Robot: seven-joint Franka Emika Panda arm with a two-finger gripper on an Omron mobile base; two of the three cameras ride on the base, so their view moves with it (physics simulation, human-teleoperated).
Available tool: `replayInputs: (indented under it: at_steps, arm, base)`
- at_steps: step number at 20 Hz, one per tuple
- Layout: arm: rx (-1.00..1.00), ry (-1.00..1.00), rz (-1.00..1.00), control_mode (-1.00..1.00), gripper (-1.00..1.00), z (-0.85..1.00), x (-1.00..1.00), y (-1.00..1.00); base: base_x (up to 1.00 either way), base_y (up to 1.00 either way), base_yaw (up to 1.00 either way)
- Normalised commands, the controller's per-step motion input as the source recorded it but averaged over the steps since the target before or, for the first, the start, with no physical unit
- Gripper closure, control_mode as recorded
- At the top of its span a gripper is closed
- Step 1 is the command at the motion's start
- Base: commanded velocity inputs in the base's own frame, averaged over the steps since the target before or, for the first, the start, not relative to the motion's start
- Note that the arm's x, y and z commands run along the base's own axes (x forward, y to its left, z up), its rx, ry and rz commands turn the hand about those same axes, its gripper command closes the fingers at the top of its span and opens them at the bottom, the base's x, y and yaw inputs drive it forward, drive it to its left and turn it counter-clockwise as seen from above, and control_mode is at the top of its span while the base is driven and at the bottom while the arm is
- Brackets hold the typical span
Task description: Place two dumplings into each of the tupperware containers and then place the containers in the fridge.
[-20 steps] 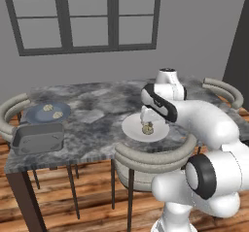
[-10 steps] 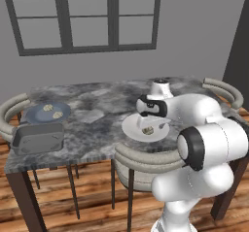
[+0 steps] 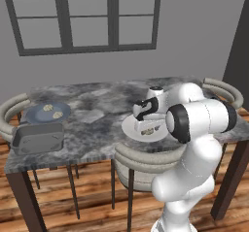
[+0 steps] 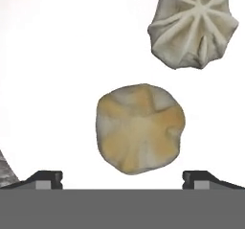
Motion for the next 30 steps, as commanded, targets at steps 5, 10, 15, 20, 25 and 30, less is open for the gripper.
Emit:
replayInputs:
  at_steps: [5, 10, 15, 20, 25, 30]
  arm:
    - [0.00, 0.00, 0.02, -1.00, -1.00, -0.32, 0.43, 0.00]
    - [0.00, 0.00, 0.03, -1.00, 1.00, -0.29, 0.34, -0.03]
    - [-0.01, 0.00, 0.00, -1.00, 1.00, -0.47, -0.42, -0.08]
    - [-0.01, -0.07, -0.01, -1.00, 1.00, -0.10, -0.94, -0.33]
    - [-0.10, -0.23, -0.04, -1.00, 1.00, 0.98, -0.29, -0.49]
    - [-0.22, -0.07, -0.16, -1.00, 1.00, 0.58, 0.00, -0.94]
  base:
    - [0.00, 0.00, 0.00]
    - [0.00, 0.00, 0.00]
    - [0.00, 0.00, 0.00]
    - [0.00, 0.00, 0.00]
    - [0.00, 0.00, 0.00]
    - [0.00, 0.00, 0.00]
